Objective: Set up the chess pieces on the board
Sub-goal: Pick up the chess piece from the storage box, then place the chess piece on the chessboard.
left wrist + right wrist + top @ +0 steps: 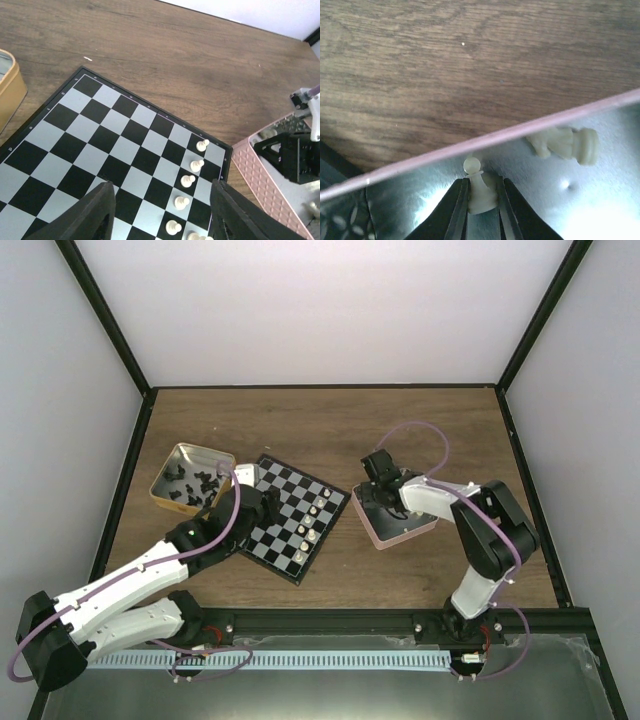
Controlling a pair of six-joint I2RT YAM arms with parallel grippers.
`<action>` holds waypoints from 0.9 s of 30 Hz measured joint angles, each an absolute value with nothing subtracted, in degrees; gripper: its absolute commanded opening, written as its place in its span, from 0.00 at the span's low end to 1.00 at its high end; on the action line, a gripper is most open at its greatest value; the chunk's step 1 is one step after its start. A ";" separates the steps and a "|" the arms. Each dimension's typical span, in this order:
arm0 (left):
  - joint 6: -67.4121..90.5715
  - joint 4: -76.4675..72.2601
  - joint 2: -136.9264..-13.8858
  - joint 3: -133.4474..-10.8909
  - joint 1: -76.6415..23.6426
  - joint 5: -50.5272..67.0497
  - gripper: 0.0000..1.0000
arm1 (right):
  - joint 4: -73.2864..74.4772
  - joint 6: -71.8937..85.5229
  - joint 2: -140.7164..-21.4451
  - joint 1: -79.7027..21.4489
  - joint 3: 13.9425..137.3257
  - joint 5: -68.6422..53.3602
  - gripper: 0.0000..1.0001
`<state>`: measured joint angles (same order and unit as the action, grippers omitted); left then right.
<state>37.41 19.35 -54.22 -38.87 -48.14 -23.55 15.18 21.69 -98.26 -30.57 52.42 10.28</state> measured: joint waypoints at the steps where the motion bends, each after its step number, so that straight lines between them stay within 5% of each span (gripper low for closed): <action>1: 37.26 19.35 -54.22 -38.85 -48.12 -23.20 0.58 | 15.07 21.69 -97.69 -30.57 51.92 10.37 0.12; 11: 35.16 15.81 -53.93 -38.76 -48.01 -15.62 0.75 | 8.60 20.27 -74.15 -30.59 40.60 6.13 0.13; 19: 33.50 11.05 -49.52 -38.70 -48.01 -5.26 0.82 | 0.30 17.63 -58.08 -30.59 36.86 -17.50 0.14; 27: 35.94 1.63 -46.22 -38.65 -47.99 8.93 0.87 | -8.45 18.04 -55.27 -30.68 35.68 -40.21 0.14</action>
<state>35.94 1.63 -46.22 -38.65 -47.99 8.93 -8.45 18.04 -55.27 -30.68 35.68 -40.21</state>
